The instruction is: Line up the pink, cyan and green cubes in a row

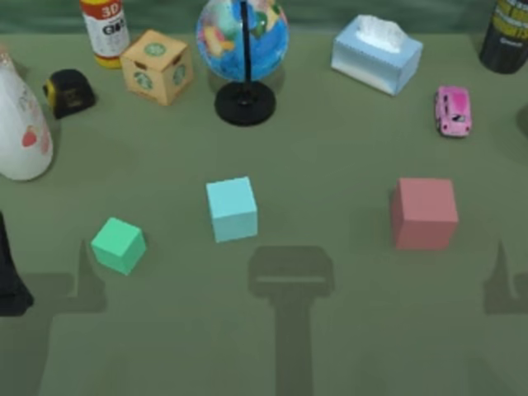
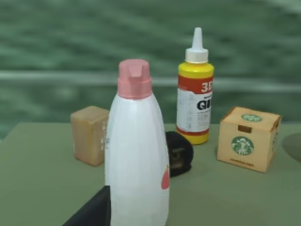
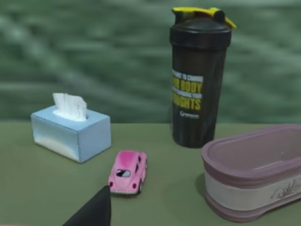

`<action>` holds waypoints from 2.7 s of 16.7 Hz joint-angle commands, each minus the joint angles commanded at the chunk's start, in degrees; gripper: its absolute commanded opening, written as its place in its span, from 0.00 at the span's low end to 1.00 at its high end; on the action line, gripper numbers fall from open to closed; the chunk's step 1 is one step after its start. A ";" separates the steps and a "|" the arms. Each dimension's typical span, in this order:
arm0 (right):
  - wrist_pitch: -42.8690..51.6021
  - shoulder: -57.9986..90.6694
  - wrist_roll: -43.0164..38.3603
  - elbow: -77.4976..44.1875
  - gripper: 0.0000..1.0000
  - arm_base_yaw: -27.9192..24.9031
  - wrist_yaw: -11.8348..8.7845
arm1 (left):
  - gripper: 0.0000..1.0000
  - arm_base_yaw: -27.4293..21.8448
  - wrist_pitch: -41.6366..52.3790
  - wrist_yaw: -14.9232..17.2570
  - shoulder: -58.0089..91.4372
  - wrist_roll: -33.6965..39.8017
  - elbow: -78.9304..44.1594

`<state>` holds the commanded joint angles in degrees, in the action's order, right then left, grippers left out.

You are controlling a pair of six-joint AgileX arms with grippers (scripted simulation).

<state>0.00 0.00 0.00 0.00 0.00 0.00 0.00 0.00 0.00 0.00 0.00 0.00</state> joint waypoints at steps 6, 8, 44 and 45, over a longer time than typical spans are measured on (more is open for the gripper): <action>0.00 0.00 0.00 0.00 1.00 0.00 0.00 | 1.00 -1.20 4.10 0.13 5.96 -0.65 -5.63; 0.00 0.00 0.00 0.00 1.00 0.00 0.00 | 1.00 -2.29 8.24 0.14 12.63 -1.31 -11.35; 0.00 0.00 0.00 0.00 1.00 0.00 0.00 | 1.00 -15.58 44.52 0.10 116.52 -10.22 -71.42; 0.00 0.00 0.00 0.00 1.00 0.00 0.00 | 1.00 -15.58 43.08 0.10 117.28 -10.22 -70.56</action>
<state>0.00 0.00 0.00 0.00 0.00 0.00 -15.58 43.08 0.10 117.28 -10.22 -70.56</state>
